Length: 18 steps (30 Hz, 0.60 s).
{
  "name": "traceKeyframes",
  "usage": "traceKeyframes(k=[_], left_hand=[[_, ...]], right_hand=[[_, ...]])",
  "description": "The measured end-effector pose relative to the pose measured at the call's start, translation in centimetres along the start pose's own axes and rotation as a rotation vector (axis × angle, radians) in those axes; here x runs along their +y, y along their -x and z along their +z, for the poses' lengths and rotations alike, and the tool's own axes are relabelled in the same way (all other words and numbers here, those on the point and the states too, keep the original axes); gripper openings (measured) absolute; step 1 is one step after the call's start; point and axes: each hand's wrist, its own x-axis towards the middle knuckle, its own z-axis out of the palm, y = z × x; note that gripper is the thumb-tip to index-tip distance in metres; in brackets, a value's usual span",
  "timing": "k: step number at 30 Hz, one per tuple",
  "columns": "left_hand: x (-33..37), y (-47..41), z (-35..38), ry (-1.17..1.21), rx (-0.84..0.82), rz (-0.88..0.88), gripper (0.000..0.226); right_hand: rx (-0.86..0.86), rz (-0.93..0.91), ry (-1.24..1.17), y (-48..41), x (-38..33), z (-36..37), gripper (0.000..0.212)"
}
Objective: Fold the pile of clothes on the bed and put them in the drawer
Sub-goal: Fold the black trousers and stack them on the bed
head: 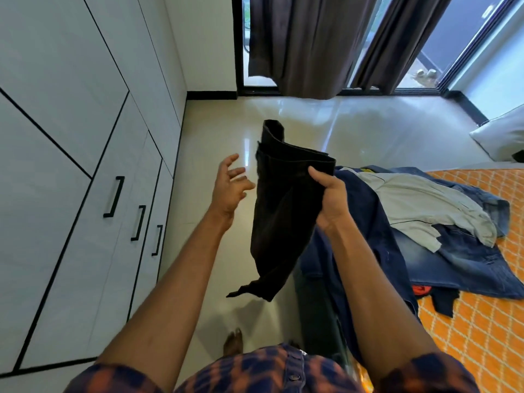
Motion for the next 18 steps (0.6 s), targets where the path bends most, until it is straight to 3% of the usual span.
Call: traceKeyframes(k=[3,6,10,15,18], left_hand=[[-0.4,-0.6,-2.4,-0.193,-0.136,0.102,0.079],[0.7,-0.4,-2.7,-0.336,-0.254,0.16,0.067],[0.8,-0.3,-3.5,-0.412,-0.318,0.128,0.059],[-0.9,0.4,-4.2,-0.343,-0.357,0.14,0.061],[-1.2,0.2,-4.0,-0.354,-0.383,0.138,0.059]], right_hand=[[-0.045,0.056,-0.01,0.4,-0.2,-1.7,0.026],[-0.075,0.104,0.014,1.0,0.2,-2.9,0.029],[-0.013,0.034,0.024,0.4,1.2,-5.0,0.051],[0.124,-0.136,0.397,-0.3,1.0,-7.4,0.021],[0.064,-0.221,0.77,0.4,0.3,-7.9,0.032]])
